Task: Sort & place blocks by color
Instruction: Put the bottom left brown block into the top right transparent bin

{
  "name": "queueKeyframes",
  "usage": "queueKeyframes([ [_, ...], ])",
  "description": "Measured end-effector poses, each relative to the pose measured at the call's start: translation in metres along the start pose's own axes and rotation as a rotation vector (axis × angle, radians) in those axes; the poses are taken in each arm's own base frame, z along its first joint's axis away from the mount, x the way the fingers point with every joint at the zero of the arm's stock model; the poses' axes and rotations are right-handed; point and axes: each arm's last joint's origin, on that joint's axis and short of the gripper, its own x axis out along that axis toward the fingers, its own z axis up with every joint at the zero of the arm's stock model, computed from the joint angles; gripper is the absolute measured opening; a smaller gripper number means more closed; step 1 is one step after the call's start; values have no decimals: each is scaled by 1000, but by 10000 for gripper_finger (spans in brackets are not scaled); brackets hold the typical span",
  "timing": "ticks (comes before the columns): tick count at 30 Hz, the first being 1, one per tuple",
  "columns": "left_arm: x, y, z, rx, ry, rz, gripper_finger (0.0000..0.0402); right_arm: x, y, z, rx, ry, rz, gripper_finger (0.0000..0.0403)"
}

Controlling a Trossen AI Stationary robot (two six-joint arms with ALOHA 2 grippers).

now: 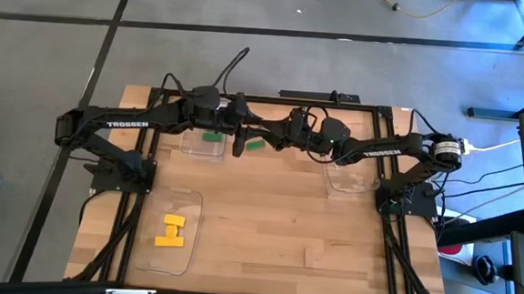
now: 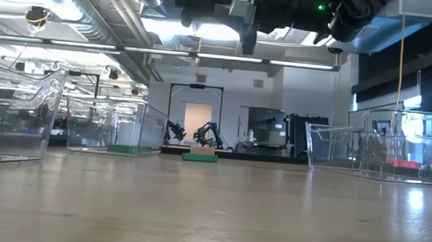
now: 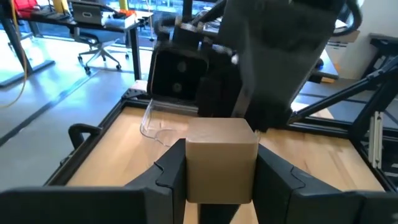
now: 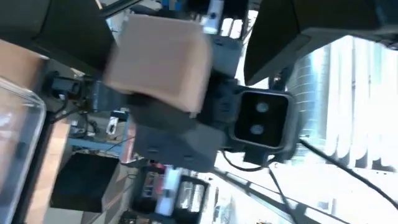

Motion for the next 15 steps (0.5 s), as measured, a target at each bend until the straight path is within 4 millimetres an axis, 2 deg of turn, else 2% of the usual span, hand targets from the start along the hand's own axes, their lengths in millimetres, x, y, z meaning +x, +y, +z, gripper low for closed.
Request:
queueKeyframes([
  [3,0,0,0,-12,1,5,117,0,0,0,-1,26,5,290],
  [10,1,-4,0,-24,-5,6,117,0,0,-2,4,63,0,151],
  [11,1,-5,1,-21,-8,4,117,0,0,-2,5,73,5,139],
  [15,1,-10,1,-11,-12,-3,117,-1,0,-2,6,91,9,139],
])
